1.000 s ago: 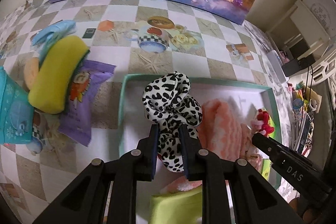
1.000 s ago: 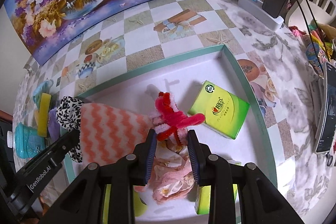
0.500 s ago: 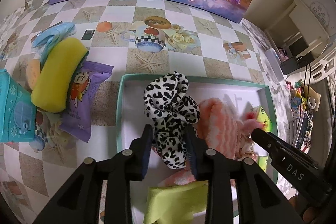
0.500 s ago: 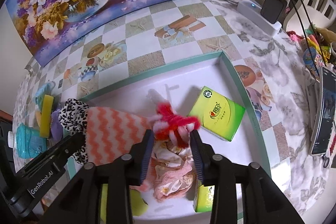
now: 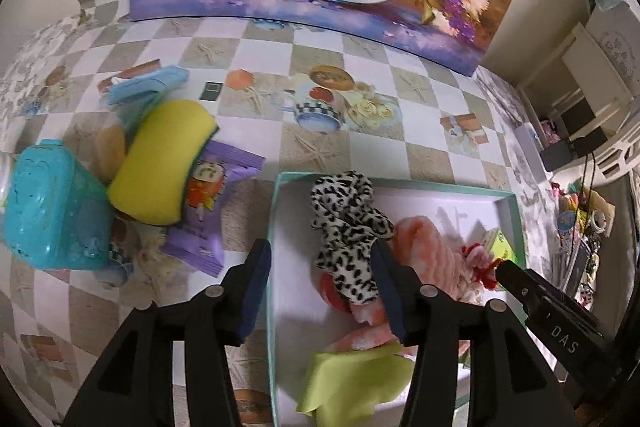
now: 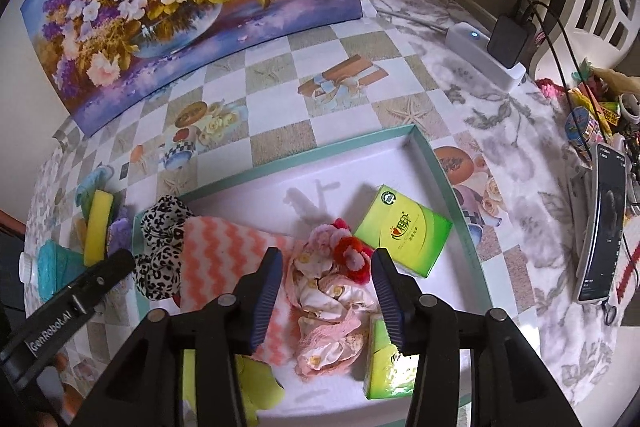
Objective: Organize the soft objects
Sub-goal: 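Open the left tool to drop the scrunchie in the tray while the right tool releases the toy, then withdraw both open tools from the tray back toward the pile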
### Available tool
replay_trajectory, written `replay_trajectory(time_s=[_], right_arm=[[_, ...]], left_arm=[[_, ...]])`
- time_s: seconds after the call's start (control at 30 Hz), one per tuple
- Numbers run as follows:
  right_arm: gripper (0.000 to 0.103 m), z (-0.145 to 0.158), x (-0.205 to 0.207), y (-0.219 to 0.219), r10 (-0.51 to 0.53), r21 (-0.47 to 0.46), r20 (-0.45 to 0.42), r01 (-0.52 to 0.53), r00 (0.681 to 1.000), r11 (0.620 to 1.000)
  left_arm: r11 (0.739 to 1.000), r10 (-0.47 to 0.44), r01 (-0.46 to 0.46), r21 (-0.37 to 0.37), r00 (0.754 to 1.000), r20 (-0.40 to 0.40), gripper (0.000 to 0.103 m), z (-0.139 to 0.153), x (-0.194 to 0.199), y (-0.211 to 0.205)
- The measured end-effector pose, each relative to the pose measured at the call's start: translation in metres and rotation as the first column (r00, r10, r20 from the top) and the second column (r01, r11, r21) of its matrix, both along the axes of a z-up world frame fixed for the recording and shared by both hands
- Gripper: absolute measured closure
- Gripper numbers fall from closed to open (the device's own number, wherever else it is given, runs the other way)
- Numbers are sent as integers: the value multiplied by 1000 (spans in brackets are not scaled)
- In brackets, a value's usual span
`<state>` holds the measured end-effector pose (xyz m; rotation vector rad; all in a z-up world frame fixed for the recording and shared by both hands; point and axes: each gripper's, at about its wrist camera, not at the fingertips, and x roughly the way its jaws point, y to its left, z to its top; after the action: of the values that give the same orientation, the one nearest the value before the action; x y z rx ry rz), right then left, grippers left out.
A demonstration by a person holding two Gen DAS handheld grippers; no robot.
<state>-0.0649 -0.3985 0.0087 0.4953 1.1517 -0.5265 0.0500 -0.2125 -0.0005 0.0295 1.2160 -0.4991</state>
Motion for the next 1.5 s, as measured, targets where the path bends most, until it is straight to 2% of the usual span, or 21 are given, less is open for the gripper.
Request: replay_trajectory(time_s=[0.03,0.1,0.13,0.2,0.3,0.53,0.6,0.63,0.7,1.0,1.23,1.5], right_arm=[[51,-1,0,0,1,1,-4,-1,1000,1000],[40,-4,1,1,2,2,-16,-2,1000,1000],[36,-4,0,1,1,0,-20,-1,1000,1000],[35,-6,0,0,1,-2,-28,-1,1000,1000],[27,-8,0,0,-2,-9,-44,1,999,1000],[16,-12,1,2,3,-33,-70,-6,998,999],[8,-11,2,3,3,-52,-75,-7,997,999],[1,-10,2,3,1,-64,-74,-6,997,998],[0,-8,2,3,0,-73,-66,-4,998,997],[0,-5,3,4,2,-75,-64,-7,998,997],[0,10,11,16,33,-66,-4,-34,999,997],[0,35,25,41,99,-52,102,-94,990,994]], left_arm=[[1000,9,-9,9,1000,6,41,0,1,1],[999,22,-22,24,1000,18,36,-1,2,3],[999,28,-29,32,999,24,28,-2,2,4],[998,42,-43,43,998,38,22,-2,3,6],[997,57,-60,55,997,58,18,-2,4,9],[993,82,-88,84,994,76,17,-5,7,13],[992,84,-91,88,993,78,17,-5,7,14],[992,86,-93,89,993,81,12,-5,8,14],[991,90,-98,90,992,89,6,-4,8,15],[991,86,-94,95,992,94,6,2,10,17],[992,58,-66,109,995,77,6,17,17,26],[992,76,-90,88,986,152,6,53,31,59]])
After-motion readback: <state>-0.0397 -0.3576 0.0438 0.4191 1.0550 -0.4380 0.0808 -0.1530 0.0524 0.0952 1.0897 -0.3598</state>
